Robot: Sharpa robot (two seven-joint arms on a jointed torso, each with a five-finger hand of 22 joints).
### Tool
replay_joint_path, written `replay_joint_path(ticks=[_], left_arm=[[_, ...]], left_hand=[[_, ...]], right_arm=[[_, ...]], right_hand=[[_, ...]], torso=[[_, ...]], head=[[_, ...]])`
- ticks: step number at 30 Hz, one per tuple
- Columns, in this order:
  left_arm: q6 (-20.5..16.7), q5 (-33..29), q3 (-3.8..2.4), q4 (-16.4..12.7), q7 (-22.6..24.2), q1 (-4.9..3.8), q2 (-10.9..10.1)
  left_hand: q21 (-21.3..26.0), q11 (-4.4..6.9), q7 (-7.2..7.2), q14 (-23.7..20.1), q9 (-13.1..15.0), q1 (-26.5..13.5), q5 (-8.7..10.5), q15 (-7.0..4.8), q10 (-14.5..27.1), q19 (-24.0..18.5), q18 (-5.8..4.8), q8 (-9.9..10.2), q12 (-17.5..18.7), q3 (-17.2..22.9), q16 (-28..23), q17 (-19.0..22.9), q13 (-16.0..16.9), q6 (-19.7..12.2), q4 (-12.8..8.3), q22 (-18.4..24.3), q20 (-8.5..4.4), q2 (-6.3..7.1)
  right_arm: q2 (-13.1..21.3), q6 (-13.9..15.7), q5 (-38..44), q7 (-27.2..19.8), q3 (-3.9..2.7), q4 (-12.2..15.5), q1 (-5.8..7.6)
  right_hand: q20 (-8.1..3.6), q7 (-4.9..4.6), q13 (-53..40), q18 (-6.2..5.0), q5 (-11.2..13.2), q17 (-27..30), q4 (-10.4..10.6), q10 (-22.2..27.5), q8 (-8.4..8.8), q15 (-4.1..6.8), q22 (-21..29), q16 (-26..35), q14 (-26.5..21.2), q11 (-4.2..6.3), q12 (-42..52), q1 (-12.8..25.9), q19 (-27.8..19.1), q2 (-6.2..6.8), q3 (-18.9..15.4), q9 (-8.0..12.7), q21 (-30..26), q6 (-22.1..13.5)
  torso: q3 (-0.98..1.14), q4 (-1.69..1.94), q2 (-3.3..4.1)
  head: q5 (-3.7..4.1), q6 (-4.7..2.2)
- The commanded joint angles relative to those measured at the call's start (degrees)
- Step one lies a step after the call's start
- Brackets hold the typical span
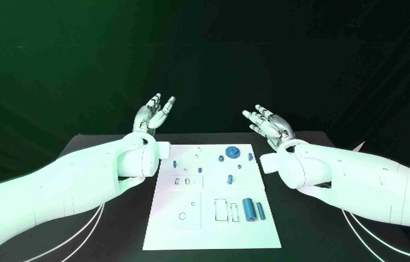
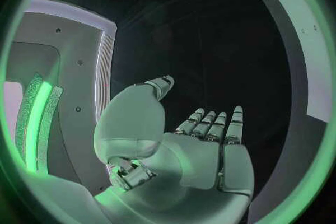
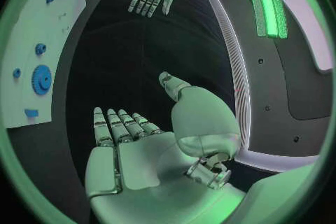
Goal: Assemble the parts on the task board
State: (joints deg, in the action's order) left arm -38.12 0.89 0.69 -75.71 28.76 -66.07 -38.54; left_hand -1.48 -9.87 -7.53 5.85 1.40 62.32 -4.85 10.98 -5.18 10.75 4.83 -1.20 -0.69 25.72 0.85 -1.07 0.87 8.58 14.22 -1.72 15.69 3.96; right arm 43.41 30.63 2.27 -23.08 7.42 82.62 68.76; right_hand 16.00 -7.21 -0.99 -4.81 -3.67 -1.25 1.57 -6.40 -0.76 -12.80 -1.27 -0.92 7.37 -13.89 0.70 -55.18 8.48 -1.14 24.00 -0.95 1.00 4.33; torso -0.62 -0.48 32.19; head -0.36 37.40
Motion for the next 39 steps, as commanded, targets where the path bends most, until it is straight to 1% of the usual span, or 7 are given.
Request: replay_joint_path(ticks=[1, 7, 8, 10, 16, 24, 39], left_arm=[[3.56, 1.34, 0.01, 0.17, 0.66, -0.12, 0.21], [3.56, 1.34, 0.01, 0.17, 0.66, -0.12, 0.21], [5.76, 2.83, 0.04, -2.98, 2.11, -0.54, -3.80], [5.65, 2.83, 0.05, -3.55, 2.56, -0.64, -4.29], [8.57, 3.02, 0.04, -4.82, 2.43, -0.79, -5.54], [12.39, 4.19, 0.02, -5.99, 1.41, -1.18, -6.85], [15.01, 6.05, -0.04, -14.39, 0.29, -2.30, -11.75]], left_hand=[[-0.53, -1.08, -5.78, 0.73, 0.29, 3.39, -0.44, 1.19, -1.06, 0.44, 1.59, -0.46, -0.39, 0.65, 0.36, -0.25, 0.22, 1.42, 0.09, -0.16, 1.01, 1.24], [-2.55, -3.74, -8.14, 10.61, 1.69, 6.13, -0.43, 2.53, -10.10, 7.10, 2.24, -2.55, -2.00, -0.11, 2.98, -2.14, 1.20, 8.78, 0.17, -1.15, 1.13, 0.87], [-4.11, -4.19, -8.45, 15.18, 2.39, 7.05, -0.42, 2.65, -14.47, 12.17, 2.36, -3.68, -2.77, 0.04, 4.24, -2.95, 1.56, 12.34, -0.10, -1.89, 1.14, 1.02], [-7.95, -4.75, -8.79, 25.58, 3.60, 8.34, -0.31, 2.32, -23.16, 24.08, 2.75, -5.65, -4.06, 0.49, 7.22, -4.73, 2.07, 18.34, -0.36, -3.45, 1.05, 1.22], [-11.35, -2.97, -7.99, 41.71, 6.44, 12.07, -0.07, -0.30, -43.68, 33.97, 5.56, -10.38, -6.97, 1.22, 11.91, -7.74, 3.08, 32.50, -2.34, -3.82, 0.76, 2.96], [-11.93, -1.56, -6.74, 47.05, 7.49, 15.95, -0.03, -1.89, -49.08, 39.04, 5.82, -12.02, -5.82, 1.59, 12.74, -9.47, 2.87, 38.32, -4.32, -2.95, -0.33, 4.07], [-12.85, -0.81, -6.35, 50.64, 7.76, 17.12, 0.04, -2.96, -52.47, 42.28, 5.79, -12.42, -5.16, 2.15, 13.64, -11.18, 2.99, 39.94, -5.02, -2.87, -1.52, 4.86]], right_arm=[[-0.27, -11.29, 3.85, 4.03, 0.81, -1.10, 1.12], [-0.43, -13.86, 4.52, 5.04, 1.66, -1.95, 2.12], [0.53, -8.55, 19.79, 1.50, 1.65, -2.04, 2.96], [0.64, -7.76, 22.10, 1.10, 1.65, -2.14, 3.18], [0.79, -6.19, 28.31, 0.84, 1.61, -2.74, 3.77], [0.96, -5.95, 39.38, 2.43, 1.53, -4.00, 4.82], [-0.20, -12.35, 69.95, 15.82, 1.28, -5.05, 7.10]], right_hand=[[0.78, -9.55, -0.52, -1.31, -0.97, -0.82, -3.17, -4.05, -0.91, -0.51, -0.83, -1.17, 4.51, -0.64, 0.89, -3.18, 5.47, -0.02, 2.33, -0.70, 1.70, 3.29], [0.74, -9.07, -1.19, -1.80, -2.61, -2.05, -5.72, -12.02, -3.02, 0.14, -1.04, -2.84, 12.75, -0.17, 1.88, -7.38, 9.62, 1.88, 2.46, -2.20, 2.34, 10.45], [0.73, -8.87, -1.27, -1.92, -3.01, -2.25, -5.96, -14.09, -3.46, 0.33, -1.07, -3.08, 14.55, -0.06, 1.95, -8.21, 10.59, 2.24, 2.39, -2.52, 2.40, 12.04], [0.76, -8.59, -1.75, -2.31, -3.60, -3.10, -6.74, -19.98, -4.73, 0.57, -1.36, -4.42, 20.30, 0.15, 2.84, -10.11, 13.70, 3.15, 2.41, -3.34, 2.99, 16.04], [0.63, -8.11, -2.66, -4.64, -4.48, -5.28, -7.21, -40.52, -8.29, 1.31, -2.54, -7.92, 39.10, 0.69, 4.47, -15.18, 32.65, 4.88, 2.65, -5.63, 6.05, 28.67], [-1.09, -6.74, -2.70, -5.90, -5.27, -5.76, -6.74, -50.67, -11.26, 4.12, -2.78, -9.50, 49.20, 2.93, 3.72, -18.29, 44.92, 6.73, 5.06, -7.43, 7.45, 42.82], [-9.87, -2.67, -3.29, -5.69, -3.33, -14.82, -5.42, -62.89, -12.30, 12.05, -8.13, -21.16, 73.46, 8.12, 3.26, -19.16, 67.32, 11.04, 4.33, -8.97, 19.60, 50.33]], torso=[[0.00, -0.02, 0.03], [0.00, -0.02, 0.03], [-0.23, 0.07, 1.25], [-0.26, 0.24, 1.46], [-0.37, 0.63, 1.89], [-0.41, 1.14, 2.72], [-1.15, 2.58, 5.66]], head=[[-0.01, 0.01], [-0.01, 0.01], [0.16, 1.26], [0.18, 1.53], [0.41, 1.83], [0.79, 2.47], [1.57, 1.93]])
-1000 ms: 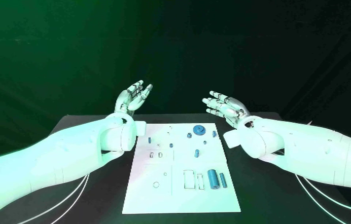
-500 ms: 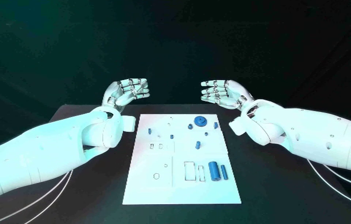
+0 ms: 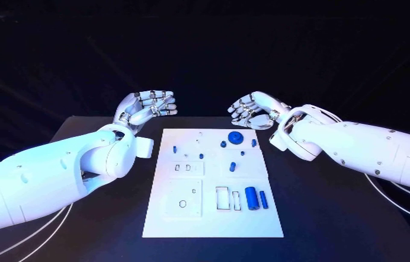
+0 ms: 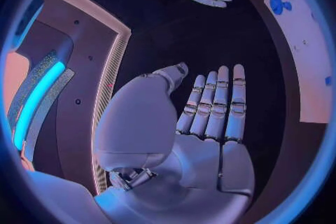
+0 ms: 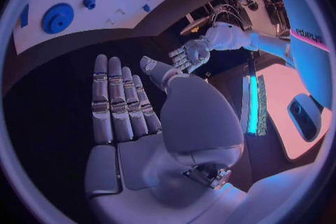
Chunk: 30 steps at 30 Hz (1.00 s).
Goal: Assemble the parts on the task board
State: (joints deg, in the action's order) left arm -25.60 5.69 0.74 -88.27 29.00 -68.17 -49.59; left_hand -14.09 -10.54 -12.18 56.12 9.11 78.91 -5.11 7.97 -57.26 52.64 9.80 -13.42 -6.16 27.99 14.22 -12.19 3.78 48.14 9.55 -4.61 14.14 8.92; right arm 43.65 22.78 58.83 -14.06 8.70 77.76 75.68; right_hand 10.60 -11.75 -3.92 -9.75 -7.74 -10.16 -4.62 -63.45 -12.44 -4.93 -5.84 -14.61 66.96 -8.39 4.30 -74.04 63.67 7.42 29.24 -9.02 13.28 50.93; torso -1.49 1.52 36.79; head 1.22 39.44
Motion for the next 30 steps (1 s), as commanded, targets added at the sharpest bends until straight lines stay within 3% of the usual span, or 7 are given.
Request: replay_joint_path(ticks=[1, 5, 6, 8, 11, 17, 30], left_arm=[[2.49, 1.27, -0.11, -2.72, 0.11, -0.24, -1.15], [2.61, 1.21, -0.21, -5.15, 0.17, -0.38, -2.31], [2.76, 1.11, -0.24, -5.71, 0.14, -0.43, -2.58], [2.96, 0.97, -0.30, -6.35, 0.10, -0.61, -2.91], [3.06, 0.70, -0.36, -6.85, 0.10, -1.06, -3.27], [3.21, 0.29, -0.41, -7.48, -0.01, -1.39, -3.65], [3.21, -0.78, -0.55, -9.02, 0.07, -1.55, -3.89]], left_hand=[[-0.25, -0.14, -1.70, 0.37, 0.05, 0.53, 0.29, 0.05, -0.38, 0.40, 0.82, -0.20, 0.31, -0.12, 0.27, -0.06, 0.07, 0.38, -0.35, 0.02, 0.03, -0.10], [-0.27, -0.14, -1.71, 0.48, 0.05, 0.58, 0.30, 0.02, -0.45, 0.50, 0.82, -0.18, 0.38, -0.12, 0.30, -0.15, 0.07, 0.38, -0.41, 0.02, -0.01, 0.00], [-0.28, -0.15, -1.72, 0.53, 0.04, 0.56, 0.31, 0.02, -0.46, 0.54, 0.81, -0.16, 0.41, -0.14, 0.31, -0.18, 0.06, 0.36, -0.40, 0.02, -0.02, 0.05], [-0.29, -0.18, -1.78, 0.57, 0.03, 0.49, 0.32, 0.02, -0.44, 0.59, 0.80, -0.11, 0.49, -0.18, 0.31, -0.24, 0.05, 0.31, -0.37, 0.03, -0.04, 0.13], [-0.29, -0.19, -1.81, 0.58, 0.02, 0.46, 0.34, 0.02, -0.46, 0.61, 0.80, -0.10, 0.52, -0.21, 0.31, -0.26, 0.05, 0.29, -0.36, 0.04, -0.04, 0.17], [-0.29, -0.19, -1.81, 0.58, 0.02, 0.46, 0.34, 0.02, -0.46, 0.61, 0.80, -0.10, 0.52, -0.21, 0.31, -0.26, 0.05, 0.29, -0.36, 0.04, -0.04, 0.17], [-0.25, -0.28, -1.95, 0.57, 0.00, 0.16, 0.36, 0.08, -0.46, 0.66, 0.76, 0.00, 0.72, -0.34, 0.24, -0.41, 0.03, 0.21, -0.15, 0.09, -0.05, 0.29]], right_arm=[[-0.69, -5.10, 14.97, 7.81, -0.01, -0.32, 0.26], [-1.46, -6.73, 19.07, 10.47, -0.02, -0.74, 0.42], [-1.65, -7.19, 20.13, 11.15, -0.02, -0.87, 0.45], [-1.95, -7.82, 21.84, 12.15, -0.02, -1.13, 0.48], [-2.31, -8.48, 24.00, 13.36, -0.02, -1.57, 0.50], [-2.94, -9.58, 26.89, 15.06, -0.02, -2.30, 0.48], [-3.84, -11.82, 30.40, 18.37, -0.01, -2.72, 0.30]], right_hand=[[-4.80, 1.96, -0.40, -0.73, 0.60, -6.81, 0.85, -5.97, -0.58, 4.47, -4.05, -8.65, 14.98, 2.80, -0.43, -0.24, 13.12, 2.65, -0.93, -0.96, 8.20, 3.87], [-6.11, 2.37, -0.49, -0.44, -0.68, -15.82, 1.84, -3.89, 0.28, 5.06, -7.97, -18.60, 18.07, 3.00, -0.73, 0.71, 16.90, 4.42, 0.60, -1.56, 14.13, 4.17], [-6.00, 2.44, -0.46, 0.99, -0.68, -17.86, 2.10, -3.20, 0.44, 5.23, -17.70, -21.59, 19.21, 3.01, -0.76, 0.95, 18.94, 4.46, 0.79, -1.65, 22.67, 4.07], [-6.34, 2.48, -1.13, 3.93, -0.12, -40.01, 2.95, -2.82, 0.91, 4.89, -41.21, -43.84, 19.69, 2.90, -0.59, 1.40, 21.40, 5.18, 1.88, -2.47, 43.08, 3.94], [-6.08, 2.19, -1.90, 5.30, 0.08, -49.84, 3.77, -1.98, 1.24, 4.41, -54.29, -53.86, 18.39, 2.72, -0.40, 1.30, 20.55, 5.94, 2.55, -4.05, 54.51, 3.89], [-5.48, 2.19, -2.36, 5.78, 0.43, -54.83, 4.27, -1.14, 1.51, 4.31, -60.32, -58.58, 18.97, 2.62, -0.31, 1.33, 20.57, 6.27, 1.88, -4.89, 59.56, 3.62], [-4.76, 2.67, -3.66, 6.03, 0.32, -58.50, 5.24, -1.37, 1.72, 4.56, -64.58, -62.16, 19.36, 2.99, 0.67, 1.73, 20.50, 6.47, 0.37, -5.91, 63.06, 3.41]], torso=[[-0.36, 0.74, 1.34], [-0.52, 1.33, 2.07], [-0.56, 1.56, 2.30], [-0.67, 1.93, 2.61], [-0.81, 2.38, 3.06], [-0.91, 2.64, 3.97], [-0.97, 3.09, 4.93]], head=[[0.15, -0.25], [0.47, -0.35], [0.57, -0.28], [0.90, -0.43], [1.07, -0.47], [1.52, -0.76], [2.20, -0.88]])
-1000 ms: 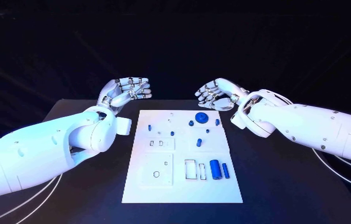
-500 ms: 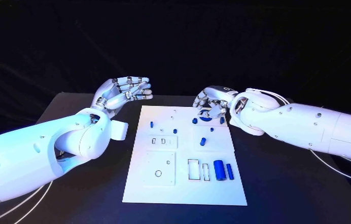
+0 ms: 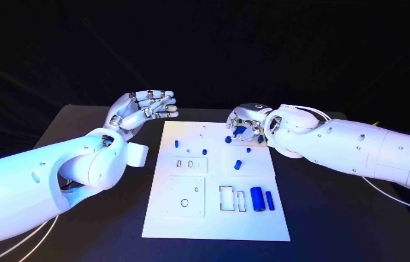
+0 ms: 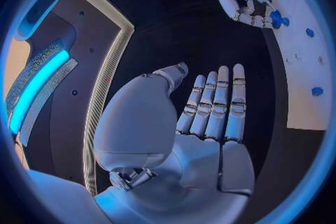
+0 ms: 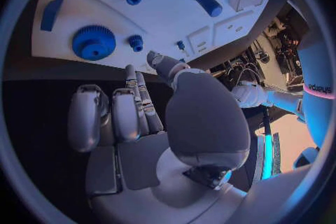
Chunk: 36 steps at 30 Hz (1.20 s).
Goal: Assemble the parts on the task board
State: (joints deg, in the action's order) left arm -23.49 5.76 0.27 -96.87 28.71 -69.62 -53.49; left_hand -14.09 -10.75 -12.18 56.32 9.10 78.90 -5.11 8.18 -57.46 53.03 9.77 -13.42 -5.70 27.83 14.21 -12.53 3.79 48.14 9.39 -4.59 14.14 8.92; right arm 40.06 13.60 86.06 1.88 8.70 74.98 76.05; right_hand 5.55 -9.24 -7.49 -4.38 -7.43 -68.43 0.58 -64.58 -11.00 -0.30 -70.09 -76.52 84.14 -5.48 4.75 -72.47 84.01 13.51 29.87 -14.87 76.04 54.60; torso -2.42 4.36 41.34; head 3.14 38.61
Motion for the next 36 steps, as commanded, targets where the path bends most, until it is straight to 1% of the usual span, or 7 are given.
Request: replay_joint_path(ticks=[1, 4, 6, 11, 15, 22, 36], left_arm=[[1.10, -0.89, -0.10, -0.48, 0.36, -0.10, 0.02], [1.15, -0.97, -0.12, -0.73, 0.28, -0.11, -0.04], [1.18, -1.01, -0.14, -0.91, 0.22, -0.11, -0.08], [1.27, -1.04, -0.18, -1.09, 0.08, -0.11, -0.11], [1.35, -1.05, -0.20, -1.16, -0.11, -0.16, -0.18], [1.45, -1.06, -0.21, -1.24, -0.35, -0.27, -0.22], [1.26, -1.20, -0.22, -0.97, -0.66, -0.35, -0.21]], left_hand=[[-0.25, -0.10, -1.99, 0.37, 0.00, 0.13, 0.36, -0.12, -0.24, 0.27, 0.79, 0.02, 0.30, -0.19, 0.24, -0.09, 0.02, 0.18, 0.03, 0.08, -0.05, 0.30], [-0.25, -0.10, -1.99, 0.37, 0.00, 0.13, 0.36, -0.12, -0.24, 0.27, 0.79, 0.02, 0.30, -0.19, 0.24, -0.09, 0.02, 0.18, 0.03, 0.08, -0.05, 0.30], [-0.22, -0.15, -2.06, 0.35, -0.02, 0.05, 0.36, -0.09, -0.20, 0.27, 0.78, 0.08, 0.40, -0.22, 0.20, -0.15, 0.01, 0.11, 0.09, 0.11, -0.04, 0.30], [-0.22, -0.22, -2.14, 0.33, -0.04, -0.04, 0.36, -0.05, -0.11, 0.33, 0.78, 0.16, 0.55, -0.26, 0.16, -0.22, -0.01, 0.00, 0.16, 0.12, -0.04, 0.32], [-0.23, -0.23, -2.15, 0.32, -0.05, -0.05, 0.36, -0.04, -0.08, 0.35, 0.79, 0.19, 0.59, -0.26, 0.15, -0.24, -0.01, -0.03, 0.17, 0.13, -0.04, 0.32], [-0.70, -0.33, -2.28, 0.39, -0.10, -0.04, 0.35, -0.05, 0.07, 1.28, 0.84, 0.38, 1.01, -0.32, 0.07, -0.55, -0.01, -0.23, 0.18, -0.02, -0.21, 0.31], [-0.82, -0.36, -2.32, 0.47, -0.14, -0.13, 0.36, -0.05, 0.18, 1.52, 0.81, 0.48, 1.20, -0.38, 0.08, -0.69, -0.02, -0.36, 0.26, -0.05, -0.25, 0.27]], right_arm=[[-0.33, -2.84, 3.25, 2.57, -0.01, 0.01, -0.09], [-0.56, -3.20, 3.55, 3.07, -0.01, -0.17, -0.18], [-0.71, -3.37, 3.73, 3.36, -0.01, -0.38, -0.25], [-0.97, -3.49, 4.00, 3.79, 0.00, -0.89, -0.34], [-1.12, -3.46, 4.27, 4.27, 0.00, -1.16, -0.41], [-1.34, -3.54, 4.21, 4.50, 0.03, -1.56, -0.45], [-1.84, -3.26, 3.21, 4.00, 0.08, -1.88, -0.54]], right_hand=[[0.30, 0.22, -0.15, 0.65, 0.04, -0.34, 0.11, -0.06, 0.30, -0.07, -0.43, -0.39, 2.18, 0.11, 0.17, 0.20, 0.11, 0.42, -0.37, -0.14, 0.40, -0.29], [0.33, 0.26, -0.21, 0.69, 0.04, -0.56, 0.16, 0.42, 0.36, -0.08, -0.82, -0.66, 2.19, 0.10, 0.02, 0.13, 0.10, 0.44, -0.56, -0.26, 0.71, -0.39], [0.34, 0.29, -0.27, 0.87, -0.01, -0.76, 0.16, 0.58, 0.40, -0.07, -1.86, -0.86, 2.22, 0.13, -0.01, 0.06, 0.37, 0.48, -0.69, -0.33, 1.46, -0.47], [0.34, 0.38, -0.50, 1.11, -0.26, -1.30, 0.25, 0.44, 0.36, -0.02, -3.36, -1.41, 2.35, 0.21, 0.18, -0.11, 0.77, 0.29, -0.75, -0.54, 2.59, -0.40], [0.34, 0.46, -0.70, 1.17, -0.41, -1.49, 0.25, 0.19, 0.27, 0.02, -3.81, -1.66, 2.38, 0.25, 0.39, -0.31, 0.83, 0.09, -0.59, -0.73, 2.95, -0.22], [0.33, 0.60, -1.03, 1.21, -0.63, -1.72, 0.44, -0.03, -0.13, 0.03, -4.31, -2.06, 2.37, 0.31, 0.65, -0.53, 0.77, -0.67, 0.28, -1.24, 3.35, 0.50], [0.22, 0.88, -1.70, 1.37, -0.76, -1.95, 0.85, -1.40, -1.15, 0.24, -5.58, -2.58, 2.35, 0.61, 1.42, -0.44, 0.88, -1.64, 1.84, -2.49, 4.28, 2.08]], torso=[[-0.05, 0.34, 0.43], [-0.04, 0.51, 0.60], [-0.09, 0.62, 0.72], [-0.21, 0.81, 0.88], [-0.10, 0.79, 1.19], [-0.16, 1.05, 1.46], [-0.10, 0.98, 1.96]], head=[[0.36, -0.10], [0.45, -0.26], [0.61, -0.48], [1.11, -0.56], [1.24, -0.69], [1.37, -0.60], [0.97, -0.75]])
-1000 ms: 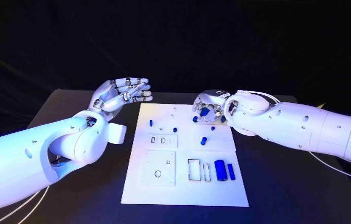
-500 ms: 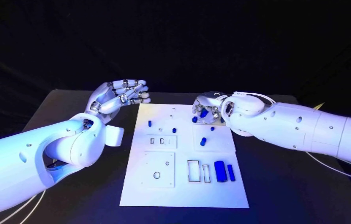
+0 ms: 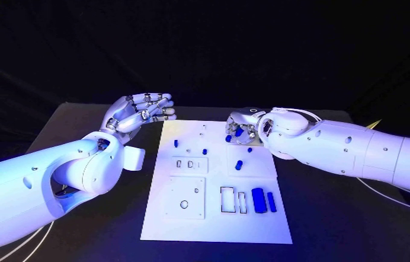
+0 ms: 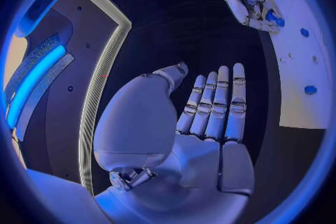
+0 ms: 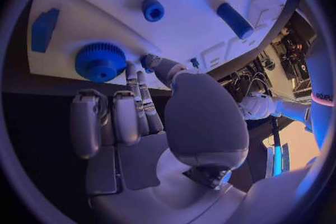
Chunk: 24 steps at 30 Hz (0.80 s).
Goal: Assemble the parts on the task board
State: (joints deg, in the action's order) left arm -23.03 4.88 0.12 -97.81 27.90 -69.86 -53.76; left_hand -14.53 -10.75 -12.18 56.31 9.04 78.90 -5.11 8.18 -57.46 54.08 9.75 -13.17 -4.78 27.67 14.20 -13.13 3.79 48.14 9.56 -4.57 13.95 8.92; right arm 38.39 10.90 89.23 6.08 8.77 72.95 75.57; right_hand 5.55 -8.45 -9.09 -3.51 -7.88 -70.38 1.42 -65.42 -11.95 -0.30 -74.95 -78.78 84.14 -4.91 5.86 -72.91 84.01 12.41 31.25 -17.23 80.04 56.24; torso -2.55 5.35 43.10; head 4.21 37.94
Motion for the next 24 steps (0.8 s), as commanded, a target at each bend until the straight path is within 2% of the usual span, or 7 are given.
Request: replay_joint_path(ticks=[1, 12, 24], left_arm=[[0.71, -0.36, -0.06, -0.01, 0.19, -0.11, 0.07], [0.46, -0.55, -0.06, 0.15, 0.17, -0.14, -0.02], [0.62, -0.66, -0.06, 0.16, -0.08, -0.21, -0.12]], left_hand=[[-0.38, -0.36, -2.32, 0.49, -0.09, -0.13, 0.36, -0.06, 0.19, 0.50, 0.83, 0.25, 0.30, -0.22, 0.09, -0.11, -0.02, -0.38, 0.11, -0.08, -0.06, 0.26], [-0.46, -0.35, -2.31, 0.62, -0.10, -0.03, 0.35, -0.09, 0.20, 0.66, 0.83, 0.29, 0.39, -0.16, 0.14, -0.22, -0.01, -0.42, 0.05, -0.10, -0.11, 0.17], [-0.53, -0.36, -2.35, 0.73, -0.11, 0.04, 0.37, -0.12, 0.23, 0.78, 0.83, 0.33, 0.46, -0.16, 0.18, -0.31, -0.01, -0.47, 0.00, -0.11, -0.15, 0.17]], right_arm=[[-0.18, -0.44, -0.04, -0.28, 0.02, 0.23, -0.07], [-0.17, -0.03, -0.59, -0.45, 0.02, 0.84, -0.12], [-0.34, -0.18, -0.75, -0.07, 0.02, 0.81, -0.13]], right_hand=[[0.22, 0.10, -0.11, 0.52, -0.34, 0.05, 0.04, -0.59, -0.27, 0.26, -0.81, -0.31, 2.35, 0.06, 0.32, 0.01, 0.89, -0.61, 0.55, -0.22, 0.35, 0.54], [0.18, 0.10, -0.22, 0.54, -0.30, 0.02, 0.15, -0.93, -0.40, 0.30, -0.95, -0.40, 2.34, 0.11, 0.45, 0.20, 0.88, -0.58, 0.71, -0.48, 0.46, 0.70], [0.20, -0.02, -0.27, 0.49, 0.10, 0.18, 0.47, -0.80, -0.24, 0.25, -0.79, -0.42, 2.29, 0.03, 0.32, 0.86, 0.72, -0.05, 0.59, -0.74, 0.35, 0.29]], torso=[[0.06, 0.01, 0.21], [0.03, 0.04, 0.46], [-0.02, 0.21, 0.67]], head=[[-0.11, -0.06], [-0.04, 0.16], [0.12, 0.10]])
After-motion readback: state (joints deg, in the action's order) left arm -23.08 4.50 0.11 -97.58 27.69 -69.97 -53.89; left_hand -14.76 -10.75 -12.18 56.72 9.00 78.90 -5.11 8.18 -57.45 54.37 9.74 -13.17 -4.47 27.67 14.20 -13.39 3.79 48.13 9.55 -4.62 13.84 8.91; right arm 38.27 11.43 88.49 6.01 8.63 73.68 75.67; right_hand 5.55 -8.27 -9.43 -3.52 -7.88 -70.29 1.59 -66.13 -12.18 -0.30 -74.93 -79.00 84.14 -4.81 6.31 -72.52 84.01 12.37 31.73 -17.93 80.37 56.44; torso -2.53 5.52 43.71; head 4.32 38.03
